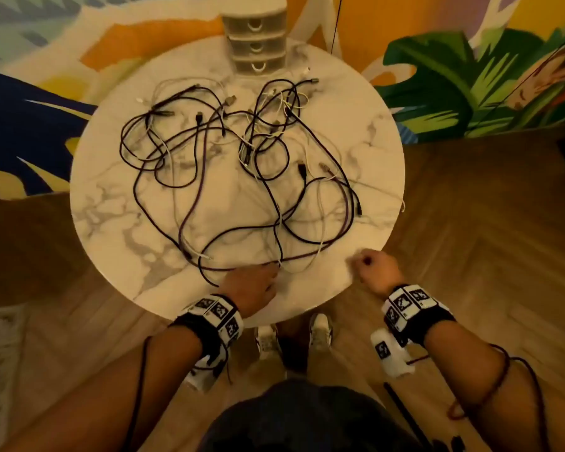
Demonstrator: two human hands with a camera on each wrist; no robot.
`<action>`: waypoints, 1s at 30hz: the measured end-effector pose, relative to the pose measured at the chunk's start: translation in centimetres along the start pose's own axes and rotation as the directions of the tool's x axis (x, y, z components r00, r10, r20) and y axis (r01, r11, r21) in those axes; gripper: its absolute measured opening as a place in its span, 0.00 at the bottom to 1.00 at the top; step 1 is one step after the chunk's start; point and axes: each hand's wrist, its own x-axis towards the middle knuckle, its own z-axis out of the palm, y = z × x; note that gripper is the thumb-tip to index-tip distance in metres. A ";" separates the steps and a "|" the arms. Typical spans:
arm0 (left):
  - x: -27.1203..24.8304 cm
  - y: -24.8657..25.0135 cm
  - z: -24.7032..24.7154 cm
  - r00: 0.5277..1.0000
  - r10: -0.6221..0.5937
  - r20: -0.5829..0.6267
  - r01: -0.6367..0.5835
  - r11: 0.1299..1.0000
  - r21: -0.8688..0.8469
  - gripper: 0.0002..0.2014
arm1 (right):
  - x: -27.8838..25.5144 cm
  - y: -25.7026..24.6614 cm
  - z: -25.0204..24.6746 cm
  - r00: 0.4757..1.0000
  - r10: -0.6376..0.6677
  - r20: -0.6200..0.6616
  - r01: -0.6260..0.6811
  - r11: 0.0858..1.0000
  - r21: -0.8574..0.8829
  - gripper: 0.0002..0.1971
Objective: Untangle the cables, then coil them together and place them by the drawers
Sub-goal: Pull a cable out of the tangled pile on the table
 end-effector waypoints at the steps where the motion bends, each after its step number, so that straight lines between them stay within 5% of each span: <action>1: 0.3 0.2 0.1 1.000 -0.010 0.012 0.010 1.000 0.016 0.12 | 1.1 0.6 -1.1 0.981 0.045 -0.188 -0.041 0.999 0.028 0.06; 3: 0.7 0.4 0.4 1.000 -0.002 0.030 0.000 0.998 0.069 0.11 | 3.3 1.6 -3.7 0.869 0.173 -0.463 -0.124 0.983 0.134 0.11; 4: 0.6 0.5 0.5 0.999 0.007 0.038 -0.011 0.996 0.091 0.11 | 4.6 1.9 -5.0 0.841 0.238 -0.485 -0.170 0.969 0.182 0.19; 7: 0.5 0.7 0.1 0.998 0.034 0.059 -0.041 0.991 0.130 0.12 | 7.7 2.1 -6.5 0.885 0.319 -0.340 -0.263 0.944 0.201 0.29; 14: 2.8 1.3 -3.4 0.999 0.020 -0.040 -0.018 0.998 0.058 0.10 | 9.0 2.7 -7.1 0.892 0.262 -0.368 -0.262 0.964 0.049 0.07; 23: 6.9 8.6 -4.3 0.994 0.108 0.000 -0.108 0.994 0.035 0.12 | 6.6 2.0 -8.0 0.982 0.161 -0.101 -0.177 0.969 -0.175 0.14; 28: 8.8 12.3 -4.8 0.983 0.138 -0.126 -0.148 0.986 -0.079 0.31 | 4.1 -2.6 -9.1 0.993 -0.002 0.115 -0.013 0.992 0.128 0.19; 30: 9.5 13.5 -5.4 0.970 0.156 -0.187 -0.175 0.980 -0.092 0.28 | 2.6 -4.3 -9.3 0.980 -0.040 0.193 -0.023 0.950 0.312 0.19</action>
